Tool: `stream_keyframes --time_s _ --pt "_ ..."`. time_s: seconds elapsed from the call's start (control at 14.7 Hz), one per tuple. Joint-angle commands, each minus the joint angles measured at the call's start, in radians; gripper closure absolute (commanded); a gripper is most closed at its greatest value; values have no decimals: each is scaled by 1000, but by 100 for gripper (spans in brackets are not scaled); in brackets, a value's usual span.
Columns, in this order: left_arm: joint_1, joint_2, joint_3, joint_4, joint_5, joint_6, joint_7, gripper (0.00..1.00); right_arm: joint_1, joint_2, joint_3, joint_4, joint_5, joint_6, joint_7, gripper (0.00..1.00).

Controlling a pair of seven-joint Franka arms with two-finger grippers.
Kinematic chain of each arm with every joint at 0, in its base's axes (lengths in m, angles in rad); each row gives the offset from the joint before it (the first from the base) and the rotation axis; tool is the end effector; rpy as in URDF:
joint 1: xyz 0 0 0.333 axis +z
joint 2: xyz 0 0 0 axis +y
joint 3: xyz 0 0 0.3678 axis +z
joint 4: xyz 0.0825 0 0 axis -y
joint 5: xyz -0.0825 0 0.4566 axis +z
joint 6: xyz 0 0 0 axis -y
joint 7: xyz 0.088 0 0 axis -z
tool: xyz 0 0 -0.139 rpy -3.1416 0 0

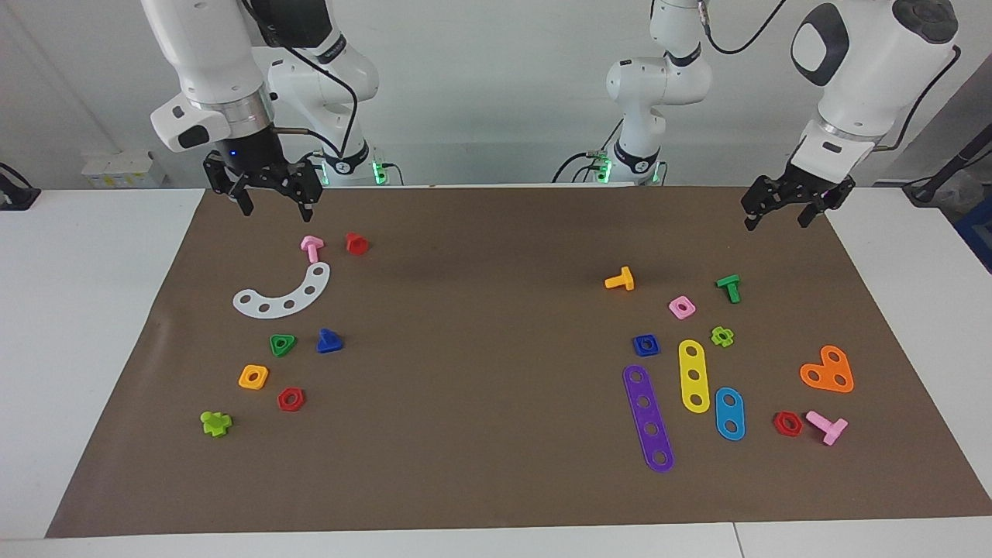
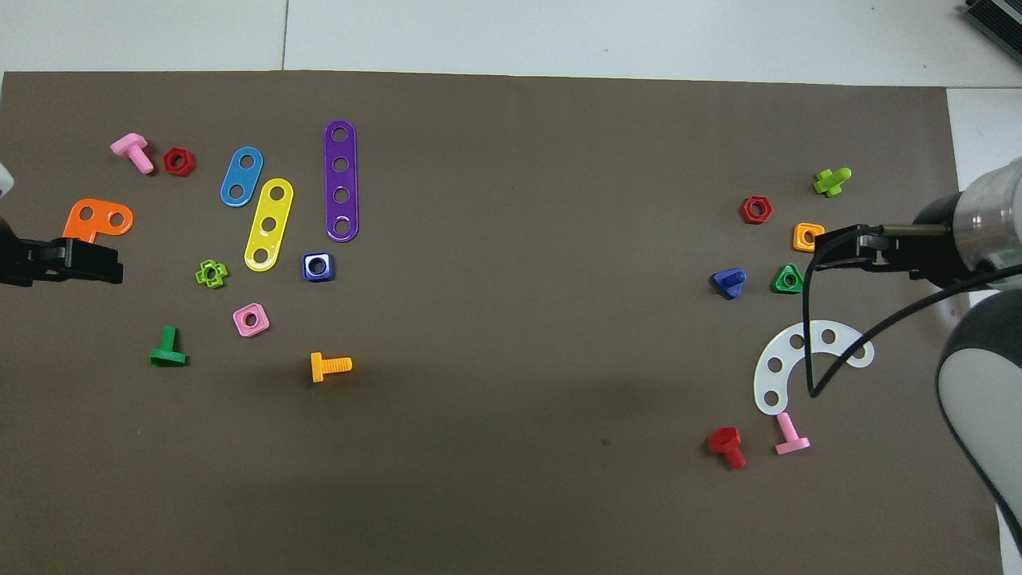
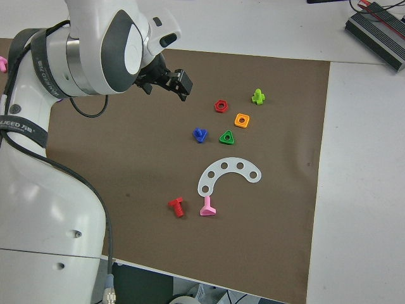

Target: Unscrew and place screws in storage area

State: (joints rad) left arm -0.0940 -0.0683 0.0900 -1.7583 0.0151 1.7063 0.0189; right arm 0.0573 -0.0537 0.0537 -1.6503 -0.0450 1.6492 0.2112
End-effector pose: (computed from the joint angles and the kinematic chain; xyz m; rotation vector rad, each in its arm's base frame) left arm 0.6107 0.0009 0.5955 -3.1323 0.0391 -0.0250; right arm 0.6132 0.0632 0.6413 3.0977 -0.1517 0.0923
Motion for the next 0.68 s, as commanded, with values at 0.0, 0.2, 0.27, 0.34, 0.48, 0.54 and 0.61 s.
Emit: stream_keyframes --time_s 0.0,0.2,0.27,0.34,0.48,0.54,0.61 --pt "-3 -27 0 -27 28 15 -17 0 -16 23 8 32 -1 -23 -45 1" --pt "-4 -27 0 -27 28 16 -13 0 -14 15 6 11 1 -14 -92 1" --pt "-4 -27 0 -26 28 18 -13 0 -17 11 6 1 1 -14 -93 1" --pt "-6 -25 0 -26 28 24 -16 0 -19 8 6 -5 1 -15 -93 1" --pt "-6 -25 0 -26 28 27 -16 0 -14 5 6 -11 1 -14 -90 1" --pt "-4 -25 0 -26 28 27 -16 0 -14 3 8 -16 1 -15 -88 1" --pt "-4 -25 0 -26 28 29 -16 0 -16 2 8 -17 2 -15 -87 1"
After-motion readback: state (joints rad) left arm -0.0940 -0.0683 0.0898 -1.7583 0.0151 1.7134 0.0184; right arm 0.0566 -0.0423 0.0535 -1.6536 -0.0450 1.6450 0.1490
